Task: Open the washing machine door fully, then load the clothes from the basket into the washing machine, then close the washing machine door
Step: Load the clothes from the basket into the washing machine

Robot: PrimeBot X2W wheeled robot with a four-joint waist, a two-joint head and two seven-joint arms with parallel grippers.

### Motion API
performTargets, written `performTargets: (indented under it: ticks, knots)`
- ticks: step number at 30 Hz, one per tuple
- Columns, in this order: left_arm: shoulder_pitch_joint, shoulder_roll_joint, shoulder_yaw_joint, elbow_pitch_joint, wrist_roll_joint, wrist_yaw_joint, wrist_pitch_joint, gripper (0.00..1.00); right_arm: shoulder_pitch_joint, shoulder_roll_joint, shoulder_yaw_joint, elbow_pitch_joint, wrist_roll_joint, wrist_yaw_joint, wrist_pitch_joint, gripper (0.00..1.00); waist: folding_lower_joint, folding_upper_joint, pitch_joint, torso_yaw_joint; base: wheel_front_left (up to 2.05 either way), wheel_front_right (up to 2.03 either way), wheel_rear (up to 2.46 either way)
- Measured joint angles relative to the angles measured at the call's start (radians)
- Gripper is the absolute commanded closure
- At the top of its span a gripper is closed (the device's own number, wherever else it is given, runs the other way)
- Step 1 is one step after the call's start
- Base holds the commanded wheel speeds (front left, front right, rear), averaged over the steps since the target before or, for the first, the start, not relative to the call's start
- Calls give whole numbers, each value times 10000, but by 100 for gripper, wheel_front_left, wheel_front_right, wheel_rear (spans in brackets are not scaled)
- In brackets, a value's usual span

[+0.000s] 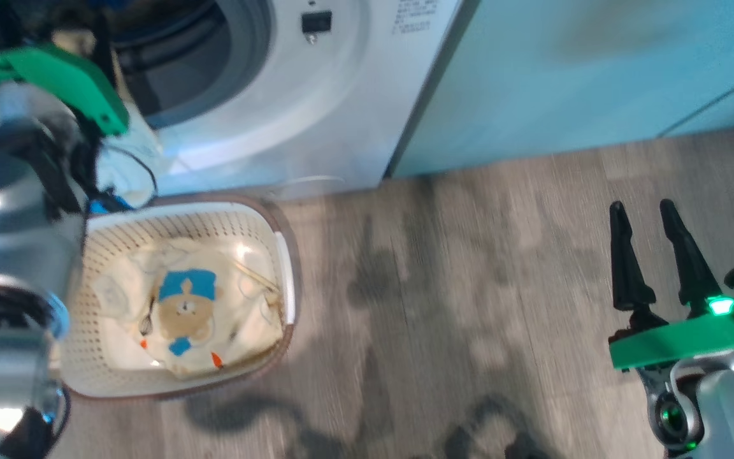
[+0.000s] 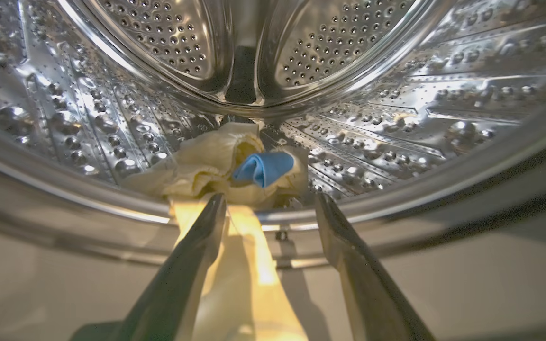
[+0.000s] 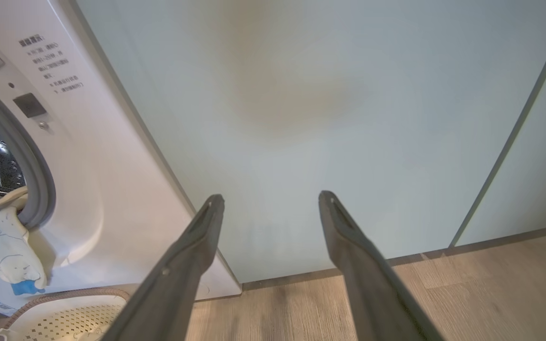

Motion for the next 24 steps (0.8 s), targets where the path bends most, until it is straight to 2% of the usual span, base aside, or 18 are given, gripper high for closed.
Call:
performTargets:
  ticks: [8, 15, 16, 24]
  knots:
    - [2102, -341, -520, -1409, -585, -4, -96, 0, 659, 0, -280, 52, -171, 0, 0, 0, 0, 0, -1098, 458, 0, 0, 0]
    - [4214, -146, -554, -3674, -652, -6, -105, 0, 895, 0, -349, 56, -249, 0, 0, 0, 0, 0, -1651, 645, 0, 0, 0]
    - [4214, -146, -554, -3674, -652, -6, -105, 0, 895, 0, -349, 56, -249, 0, 0, 0, 0, 0, -1651, 645, 0, 0, 0]
    - [7555, -207, 940, -6592, -763, 96, -128, 0, 1210, 0, -320, 46, -257, 0, 0, 0, 0, 0, -1926, 514, 0, 0, 0]
